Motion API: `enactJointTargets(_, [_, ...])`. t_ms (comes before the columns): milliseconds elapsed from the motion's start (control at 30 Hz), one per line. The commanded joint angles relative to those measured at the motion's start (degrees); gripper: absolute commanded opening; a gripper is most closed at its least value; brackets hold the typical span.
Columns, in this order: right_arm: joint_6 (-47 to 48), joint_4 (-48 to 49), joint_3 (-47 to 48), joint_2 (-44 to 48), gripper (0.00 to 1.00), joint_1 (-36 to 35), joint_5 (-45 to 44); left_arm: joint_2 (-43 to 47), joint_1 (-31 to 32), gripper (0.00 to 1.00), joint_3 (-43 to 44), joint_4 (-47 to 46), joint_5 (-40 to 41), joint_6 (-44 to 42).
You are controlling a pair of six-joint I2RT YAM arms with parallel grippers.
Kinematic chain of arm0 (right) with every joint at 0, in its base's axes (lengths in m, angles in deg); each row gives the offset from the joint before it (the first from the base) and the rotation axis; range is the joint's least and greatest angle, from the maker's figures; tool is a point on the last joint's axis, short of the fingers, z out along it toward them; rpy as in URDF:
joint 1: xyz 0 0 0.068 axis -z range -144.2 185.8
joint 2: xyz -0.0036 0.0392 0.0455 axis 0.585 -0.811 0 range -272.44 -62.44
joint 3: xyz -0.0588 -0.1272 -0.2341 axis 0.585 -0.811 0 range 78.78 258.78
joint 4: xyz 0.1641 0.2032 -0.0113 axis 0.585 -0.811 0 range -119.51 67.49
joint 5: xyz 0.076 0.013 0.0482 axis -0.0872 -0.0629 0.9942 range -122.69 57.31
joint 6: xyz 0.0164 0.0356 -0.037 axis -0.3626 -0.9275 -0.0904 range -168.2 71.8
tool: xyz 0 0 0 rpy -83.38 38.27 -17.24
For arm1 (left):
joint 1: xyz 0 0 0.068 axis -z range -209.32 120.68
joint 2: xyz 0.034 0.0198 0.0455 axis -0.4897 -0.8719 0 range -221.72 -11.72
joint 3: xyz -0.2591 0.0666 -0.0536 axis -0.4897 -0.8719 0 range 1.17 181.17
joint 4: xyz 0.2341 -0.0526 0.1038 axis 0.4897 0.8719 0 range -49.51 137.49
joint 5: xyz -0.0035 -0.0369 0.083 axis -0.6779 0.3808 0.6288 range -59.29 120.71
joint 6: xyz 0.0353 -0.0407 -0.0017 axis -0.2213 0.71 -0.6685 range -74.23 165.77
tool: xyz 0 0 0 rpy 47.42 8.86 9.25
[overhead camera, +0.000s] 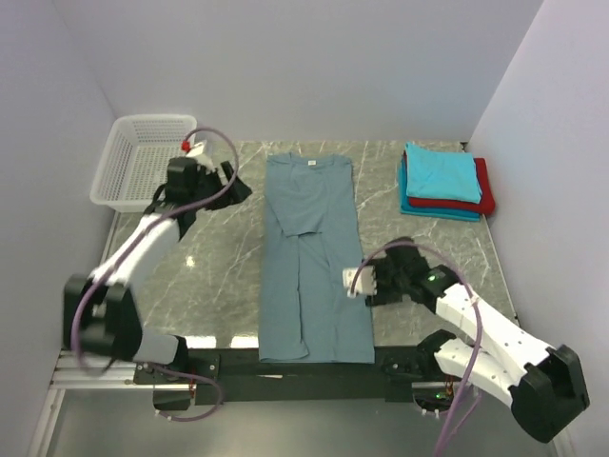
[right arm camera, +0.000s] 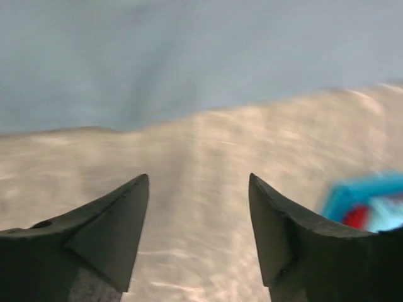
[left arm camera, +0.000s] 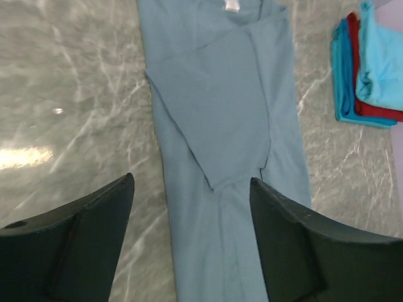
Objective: Fold and stack the t-shirts
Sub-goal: Fold the tshirt
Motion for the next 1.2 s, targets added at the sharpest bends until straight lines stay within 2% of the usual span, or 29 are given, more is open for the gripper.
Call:
enactJointTargets(0, [-6.2,0.7,9.1,1.5,0.72,4.4,3.7,-11.7,0.1,0.78,7.2,0.4,-7.1,5.1])
enactJointTargets(33, [-9.7,1.6,10.2,1.2,0.73,6.1,7.9,-18.4,0.2,0.76,11.4,0.7,-7.7,5.2])
enactJointTargets(100, [-17.5,8.4,12.8,-1.3,0.79,10.5,11.5,-24.8,0.6,0.72,16.5,2.8,-6.5,4.3])
enactJointTargets(133, [-24.9,10.5,13.7,-2.6,0.81,11.7,13.7,-30.1,0.7,0.71,21.2,4.7,-5.6,3.9])
enactJointTargets(200, [-33.8,11.7,18.9,-7.5,0.81,14.5,15.8,-34.9,1.2,0.7,25.8,6.4,-3.2,2.8])
enactJointTargets(333, [-39.6,9.6,24.5,-10.7,0.81,16.6,21.0,-47.4,1.3,0.66,38.6,11.2,-1.3,0.8])
enactJointTargets(433, [-43.6,10.7,25.3,-10.2,0.81,16.5,23.8,-52.7,1.4,0.63,44.0,11.3,-4.3,0.5])
enactJointTargets(600, [-45.9,13.4,24.1,-9.6,0.81,16.7,23.9,-60.7,2.8,0.6,53.6,15.4,-4.2,-0.1])
enactJointTargets(733, [-46.1,13.6,23.8,-9.5,0.81,16.9,24.3,-65.8,3.4,0.51,59.8,19.1,-3.8,-0.8])
enactJointTargets(800, [-46.2,14.1,23.4,-9.0,0.81,17.0,24.3,-67.1,3.5,0.4,61.3,19.8,-3.4,-1.1])
enactJointTargets(833, [-46.2,14.2,23.3,-8.9,0.81,17.1,24.6,-67.8,3.5,0.28,62.2,20.1,-3.0,-1.2])
enactJointTargets(933, [-46.2,14.2,23.0,-8.8,0.81,17.3,25.5,-67.2,3.4,0.13,61.7,19.5,1.1,-1.0])
enactJointTargets(967, [-46.2,14.1,22.9,-8.8,0.81,17.3,26.0,-66.8,3.0,0.02,61.4,18.9,2.6,-0.5])
enactJointTargets(1167, [-45.8,13.7,22.5,-9.4,0.81,17.4,25.5,-62.6,-1.4,0.0,57.8,16.2,11.9,1.7])
